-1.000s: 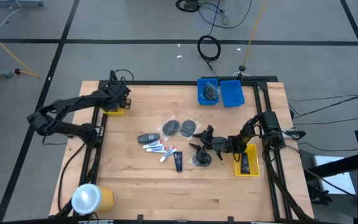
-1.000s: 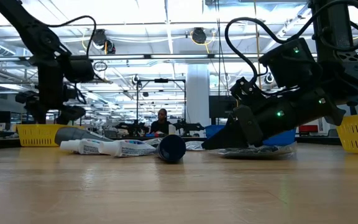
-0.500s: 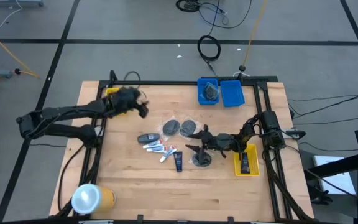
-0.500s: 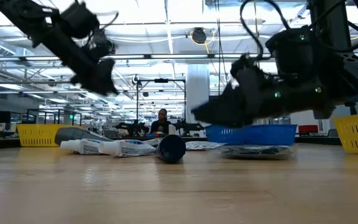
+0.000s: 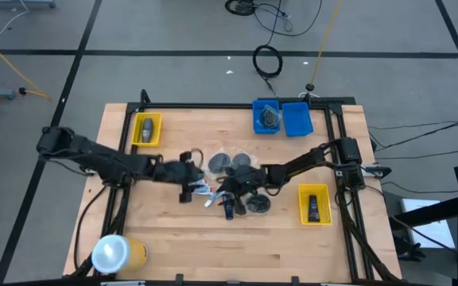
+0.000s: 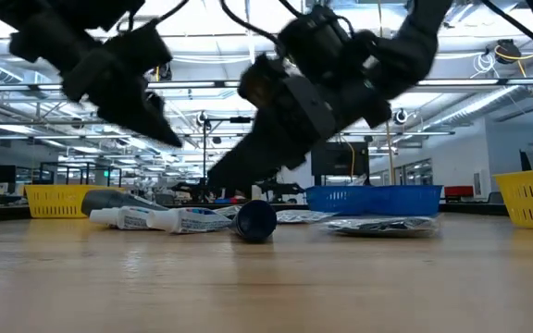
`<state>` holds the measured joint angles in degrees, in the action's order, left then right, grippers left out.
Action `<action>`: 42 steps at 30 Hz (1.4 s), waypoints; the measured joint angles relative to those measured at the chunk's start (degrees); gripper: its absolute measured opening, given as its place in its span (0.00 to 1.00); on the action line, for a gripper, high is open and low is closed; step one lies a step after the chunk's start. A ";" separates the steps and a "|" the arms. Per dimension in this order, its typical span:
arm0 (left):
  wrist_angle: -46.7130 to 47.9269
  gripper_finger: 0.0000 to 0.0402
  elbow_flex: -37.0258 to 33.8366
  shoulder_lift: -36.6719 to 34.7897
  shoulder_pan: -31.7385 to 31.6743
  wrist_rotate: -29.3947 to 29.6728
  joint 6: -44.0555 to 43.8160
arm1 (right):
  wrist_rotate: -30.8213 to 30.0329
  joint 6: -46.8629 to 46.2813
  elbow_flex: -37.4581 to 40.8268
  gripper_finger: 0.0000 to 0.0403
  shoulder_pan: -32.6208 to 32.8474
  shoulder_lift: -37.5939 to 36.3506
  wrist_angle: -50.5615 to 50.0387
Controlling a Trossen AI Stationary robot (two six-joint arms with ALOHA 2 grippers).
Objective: Pick & Place Travel size toiletries
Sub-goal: Put the white toothpaste into the right blue bin
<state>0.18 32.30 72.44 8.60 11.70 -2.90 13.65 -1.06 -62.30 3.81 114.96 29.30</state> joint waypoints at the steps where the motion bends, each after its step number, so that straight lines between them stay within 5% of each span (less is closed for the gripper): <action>1: 0.02 0.53 -0.03 1.38 1.49 2.38 -1.64 | 0.04 1.69 -1.12 0.56 0.15 0.00 -1.12; 5: -0.78 0.51 -0.01 7.18 6.70 11.12 -6.77 | 0.04 10.25 -3.04 0.56 0.21 -0.06 -4.71; 12: -3.81 0.49 -0.01 15.35 11.41 16.59 -10.90 | 0.11 14.92 -3.06 0.56 -0.97 1.26 -6.35; 25: -11.91 0.48 -0.01 19.15 9.04 16.86 -9.62 | 0.38 15.79 -2.84 0.54 -2.69 6.34 -2.17; 42: -13.81 0.47 -0.01 18.61 8.63 18.36 -8.81 | 3.11 15.09 -3.10 0.30 -5.02 7.76 -2.71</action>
<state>-13.62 32.29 91.05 17.23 30.06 -11.70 16.76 14.03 -65.41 -1.21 122.72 26.59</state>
